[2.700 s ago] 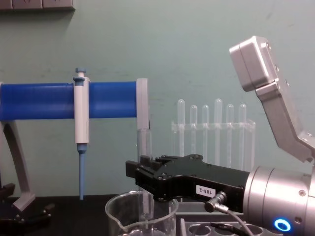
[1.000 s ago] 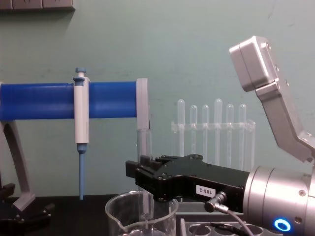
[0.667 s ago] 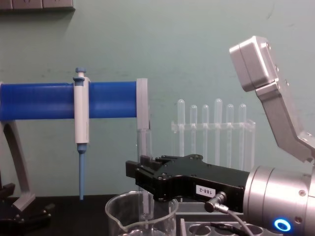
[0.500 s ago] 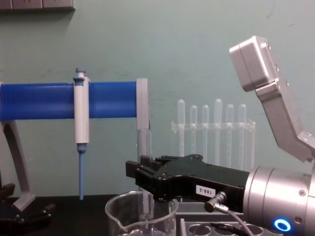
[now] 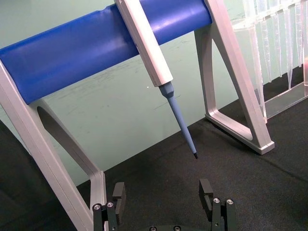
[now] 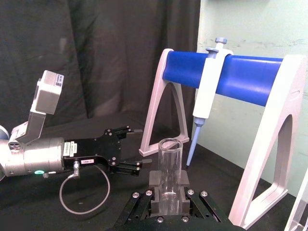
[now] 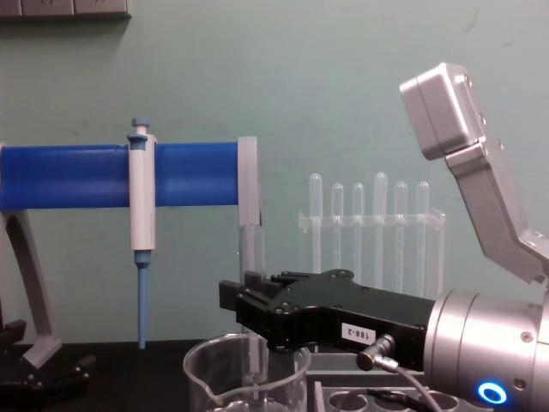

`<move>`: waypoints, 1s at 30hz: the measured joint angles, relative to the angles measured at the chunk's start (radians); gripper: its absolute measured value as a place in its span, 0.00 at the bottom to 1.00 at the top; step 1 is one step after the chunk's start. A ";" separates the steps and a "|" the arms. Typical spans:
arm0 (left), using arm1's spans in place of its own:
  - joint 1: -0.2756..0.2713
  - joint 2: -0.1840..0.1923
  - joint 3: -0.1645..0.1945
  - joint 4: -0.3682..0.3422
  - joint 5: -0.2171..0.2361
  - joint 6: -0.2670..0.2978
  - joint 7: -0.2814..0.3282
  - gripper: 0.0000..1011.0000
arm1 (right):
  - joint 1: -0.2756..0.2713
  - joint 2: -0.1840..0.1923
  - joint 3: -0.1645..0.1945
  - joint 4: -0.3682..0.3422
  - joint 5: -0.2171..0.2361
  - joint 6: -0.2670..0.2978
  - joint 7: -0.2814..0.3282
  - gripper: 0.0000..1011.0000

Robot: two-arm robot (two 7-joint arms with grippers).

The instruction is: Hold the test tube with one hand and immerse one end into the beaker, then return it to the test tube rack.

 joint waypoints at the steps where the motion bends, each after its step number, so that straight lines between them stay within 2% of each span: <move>1: 0.000 0.000 0.000 0.000 0.000 0.000 0.000 0.99 | 0.000 0.000 0.000 0.000 0.000 0.000 0.000 0.22; 30: 0.000 0.000 0.000 0.000 0.000 0.000 0.000 0.99 | 0.000 0.000 0.000 0.000 0.000 0.000 0.000 0.22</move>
